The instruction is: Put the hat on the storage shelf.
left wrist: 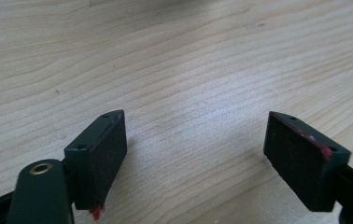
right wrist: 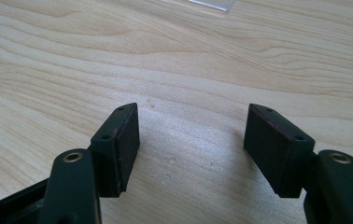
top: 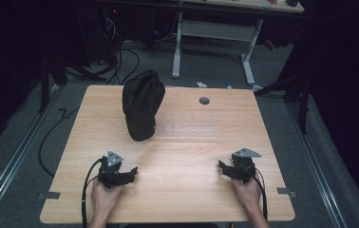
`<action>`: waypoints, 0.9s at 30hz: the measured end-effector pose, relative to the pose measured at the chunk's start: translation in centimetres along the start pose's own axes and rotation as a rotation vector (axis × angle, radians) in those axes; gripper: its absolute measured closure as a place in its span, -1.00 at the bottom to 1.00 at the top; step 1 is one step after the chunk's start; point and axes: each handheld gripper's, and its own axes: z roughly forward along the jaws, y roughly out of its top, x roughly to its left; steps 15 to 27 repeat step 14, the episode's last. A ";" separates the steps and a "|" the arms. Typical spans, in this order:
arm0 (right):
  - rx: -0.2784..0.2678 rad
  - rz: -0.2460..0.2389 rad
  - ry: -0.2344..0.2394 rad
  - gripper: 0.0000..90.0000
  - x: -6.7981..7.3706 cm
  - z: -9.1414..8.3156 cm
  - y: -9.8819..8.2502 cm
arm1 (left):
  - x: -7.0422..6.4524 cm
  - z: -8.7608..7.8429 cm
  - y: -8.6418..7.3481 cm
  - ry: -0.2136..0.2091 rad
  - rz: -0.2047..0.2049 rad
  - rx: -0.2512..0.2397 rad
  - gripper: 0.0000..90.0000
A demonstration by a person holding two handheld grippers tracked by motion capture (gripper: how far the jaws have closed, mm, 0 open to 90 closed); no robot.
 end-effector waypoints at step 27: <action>0.000 0.001 0.000 -0.20 0.0 0.0 0.0 | -0.2 0.1 0.0 0.004 -0.012 -0.002 -0.55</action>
